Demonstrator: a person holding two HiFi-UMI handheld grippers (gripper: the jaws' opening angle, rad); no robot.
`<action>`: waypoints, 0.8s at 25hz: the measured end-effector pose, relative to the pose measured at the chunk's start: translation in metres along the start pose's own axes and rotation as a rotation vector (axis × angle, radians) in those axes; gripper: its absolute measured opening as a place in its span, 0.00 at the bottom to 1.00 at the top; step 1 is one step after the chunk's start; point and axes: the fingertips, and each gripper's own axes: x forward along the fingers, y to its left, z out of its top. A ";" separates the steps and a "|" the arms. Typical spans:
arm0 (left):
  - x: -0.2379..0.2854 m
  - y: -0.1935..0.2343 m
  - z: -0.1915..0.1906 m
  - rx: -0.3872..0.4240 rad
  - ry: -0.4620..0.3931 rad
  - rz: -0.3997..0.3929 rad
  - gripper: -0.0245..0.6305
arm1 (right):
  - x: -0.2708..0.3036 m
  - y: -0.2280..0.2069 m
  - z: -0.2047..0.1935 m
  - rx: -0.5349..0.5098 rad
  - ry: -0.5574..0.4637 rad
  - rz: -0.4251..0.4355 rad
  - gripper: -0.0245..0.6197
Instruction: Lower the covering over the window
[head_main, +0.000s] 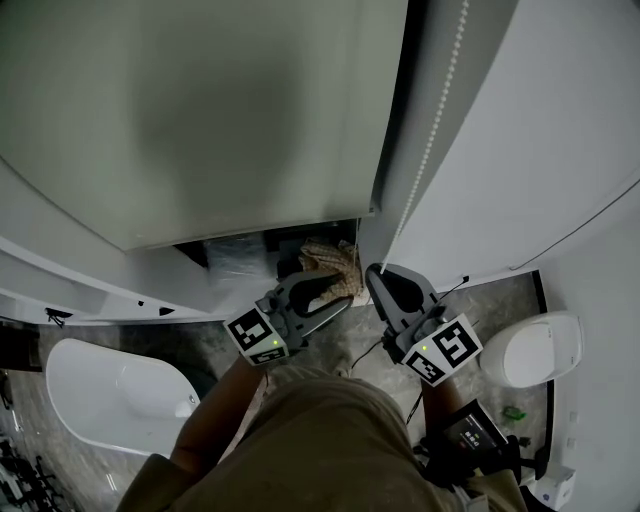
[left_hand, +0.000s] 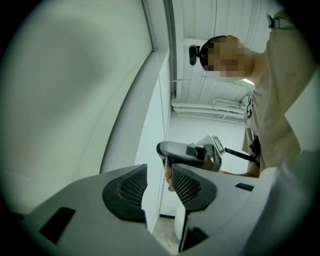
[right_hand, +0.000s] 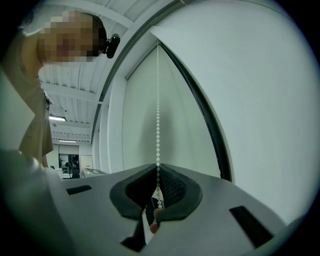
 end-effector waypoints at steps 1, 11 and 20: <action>0.000 0.004 0.012 0.000 -0.029 0.006 0.26 | 0.002 0.000 -0.007 0.004 0.008 0.005 0.06; 0.034 0.005 0.047 0.009 -0.039 -0.016 0.07 | 0.012 0.017 -0.059 0.075 0.136 0.090 0.06; 0.014 0.010 0.032 0.059 -0.043 0.032 0.06 | -0.010 0.006 -0.012 0.235 -0.031 0.166 0.33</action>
